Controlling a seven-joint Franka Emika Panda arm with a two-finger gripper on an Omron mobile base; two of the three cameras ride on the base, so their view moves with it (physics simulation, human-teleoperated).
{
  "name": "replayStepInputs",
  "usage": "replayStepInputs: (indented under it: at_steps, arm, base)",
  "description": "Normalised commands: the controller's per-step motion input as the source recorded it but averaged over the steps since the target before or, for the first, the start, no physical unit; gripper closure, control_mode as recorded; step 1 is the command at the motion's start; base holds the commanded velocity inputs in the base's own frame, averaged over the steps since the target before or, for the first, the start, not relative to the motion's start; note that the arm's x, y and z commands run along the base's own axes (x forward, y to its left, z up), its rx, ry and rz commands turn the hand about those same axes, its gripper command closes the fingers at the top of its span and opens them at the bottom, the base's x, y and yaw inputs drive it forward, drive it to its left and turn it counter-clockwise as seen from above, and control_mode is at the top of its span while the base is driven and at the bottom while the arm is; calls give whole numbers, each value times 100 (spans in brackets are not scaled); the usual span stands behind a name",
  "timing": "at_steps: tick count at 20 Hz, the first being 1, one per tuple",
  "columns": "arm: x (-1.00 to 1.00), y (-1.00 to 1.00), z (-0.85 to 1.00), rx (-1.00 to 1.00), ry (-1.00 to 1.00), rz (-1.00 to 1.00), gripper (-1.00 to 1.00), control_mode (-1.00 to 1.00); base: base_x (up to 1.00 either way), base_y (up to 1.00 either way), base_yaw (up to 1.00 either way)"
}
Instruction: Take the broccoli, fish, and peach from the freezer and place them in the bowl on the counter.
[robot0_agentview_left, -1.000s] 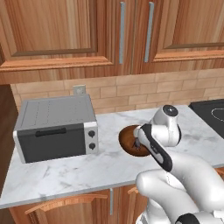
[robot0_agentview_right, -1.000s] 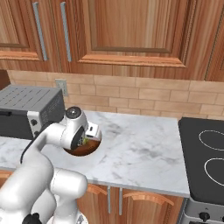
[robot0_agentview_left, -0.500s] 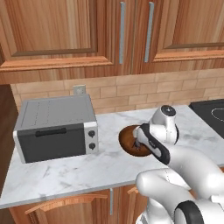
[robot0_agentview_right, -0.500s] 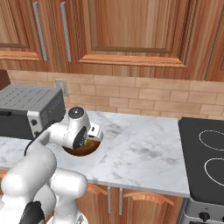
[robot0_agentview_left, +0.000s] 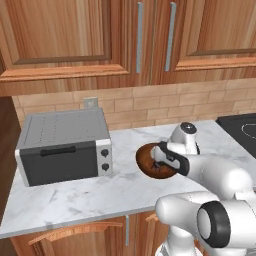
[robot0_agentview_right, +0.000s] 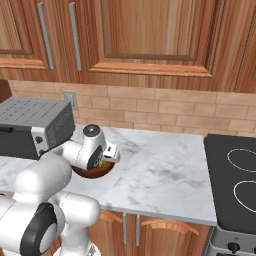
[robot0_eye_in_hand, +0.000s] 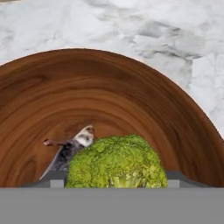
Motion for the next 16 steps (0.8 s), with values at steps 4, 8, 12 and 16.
replayStepInputs:
  at_steps: [4, 8, 12, 16]
  arm:
    - [9, 0, -13, 0, 0, 0, -100, -100]
    - [0, 0, 0, 0, 1, 0, -100, -100]
    - [0, 0, 0, 0, 0, 0, -100, -100]
    - [-12, 0, 0, 0, 0, 0, -100, -100]
  base:
    - [0, 0, 0]
    - [0, 0, 0]
    - [0, 0, 0]
    - [0, 0, 0]
